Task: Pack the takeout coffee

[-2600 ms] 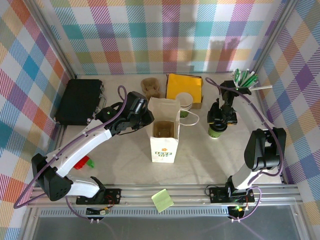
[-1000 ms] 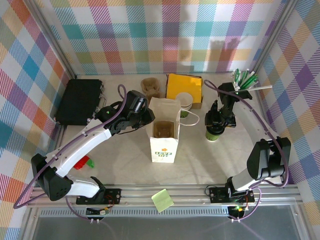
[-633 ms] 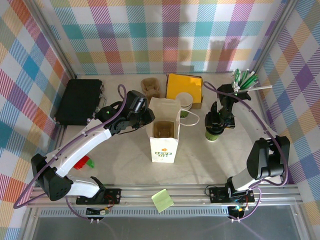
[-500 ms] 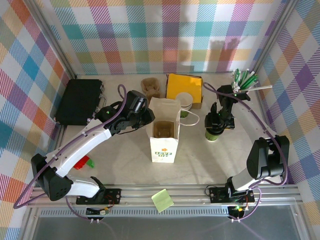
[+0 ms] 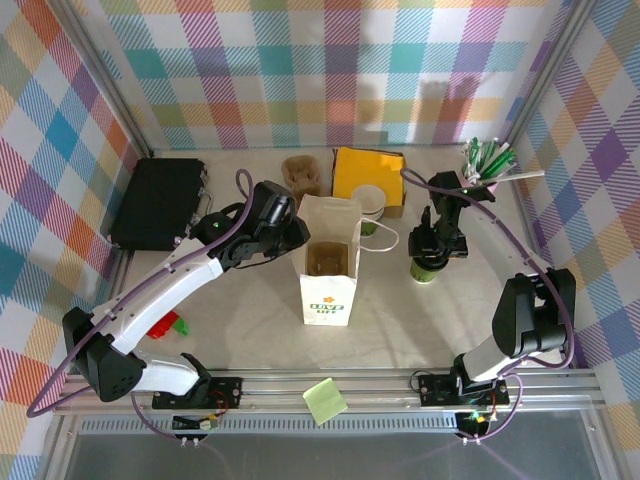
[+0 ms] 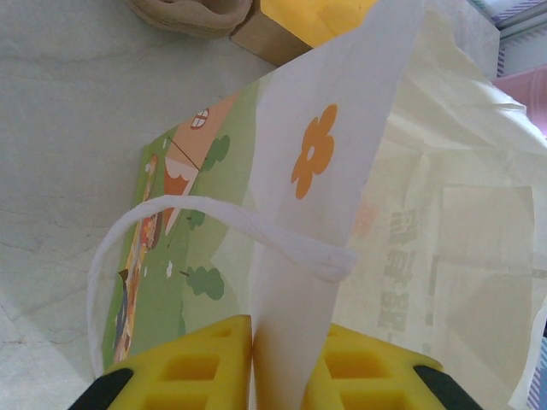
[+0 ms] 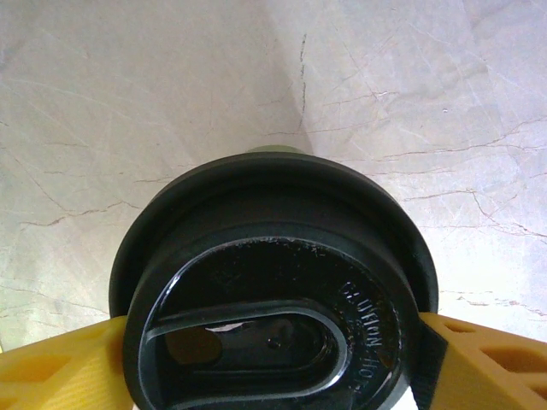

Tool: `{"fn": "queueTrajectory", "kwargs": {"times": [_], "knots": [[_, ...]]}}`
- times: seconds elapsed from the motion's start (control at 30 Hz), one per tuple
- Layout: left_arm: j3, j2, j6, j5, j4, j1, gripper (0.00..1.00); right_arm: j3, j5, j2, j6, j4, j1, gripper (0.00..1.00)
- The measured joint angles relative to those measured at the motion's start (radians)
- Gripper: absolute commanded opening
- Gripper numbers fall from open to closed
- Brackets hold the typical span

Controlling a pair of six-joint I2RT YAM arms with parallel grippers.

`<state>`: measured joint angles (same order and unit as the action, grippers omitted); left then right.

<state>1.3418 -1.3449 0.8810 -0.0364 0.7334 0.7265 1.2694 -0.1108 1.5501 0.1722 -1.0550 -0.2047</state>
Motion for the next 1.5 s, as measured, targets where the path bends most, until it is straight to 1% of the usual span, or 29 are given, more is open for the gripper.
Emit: {"fn": "queueTrajectory", "kwargs": {"times": [0.2, 0.47, 0.6, 0.63, 0.8, 0.83, 0.9, 1.03, 1.2, 1.37, 1.5], "knots": [[-0.005, 0.0, 0.0, 0.002, 0.0, 0.0, 0.19, -0.001, -0.01, 0.0, 0.003, 0.001, -0.013, 0.73], [-0.005, 0.0, 0.0, 0.002, 0.0, 0.0, 0.19, 0.006, -0.016, 0.0, 0.003, -0.005, -0.019, 0.72], [-0.005, 0.0, 0.0, 0.002, 0.0, 0.0, 0.21, 0.052, -0.019, 0.011, 0.015, -0.064, -0.039, 0.71], [-0.005, 0.001, -0.003, 0.002, 0.0, 0.0, 0.24, 0.075, -0.021, 0.011, 0.023, -0.085, -0.045, 0.71], [0.0, 0.008, -0.038, 0.018, 0.001, 0.0, 0.46, 0.238, -0.039, 0.006, 0.07, -0.199, -0.082, 0.7], [0.005, 0.01, -0.048, 0.021, 0.003, 0.0, 0.5, 0.272, -0.043, 0.002, 0.082, -0.227, -0.092, 0.7], [0.017, 0.017, -0.068, 0.026, 0.008, 0.0, 0.54, 0.327, -0.05, -0.008, 0.102, -0.277, -0.111, 0.7], [0.053, 0.047, -0.114, 0.014, 0.032, 0.0, 0.56, 0.441, -0.064, -0.034, 0.145, -0.385, -0.159, 0.69], [0.084, 0.112, -0.169, -0.039, 0.061, 0.0, 0.57, 0.587, -0.091, -0.06, 0.195, -0.497, -0.232, 0.69], [0.07, 0.196, -0.198, -0.09, 0.077, 0.0, 0.57, 0.727, -0.13, -0.062, 0.236, -0.546, -0.302, 0.67], [0.017, 0.261, -0.198, -0.113, 0.077, 0.0, 0.56, 0.861, -0.169, -0.044, 0.259, -0.554, -0.35, 0.66]]}}
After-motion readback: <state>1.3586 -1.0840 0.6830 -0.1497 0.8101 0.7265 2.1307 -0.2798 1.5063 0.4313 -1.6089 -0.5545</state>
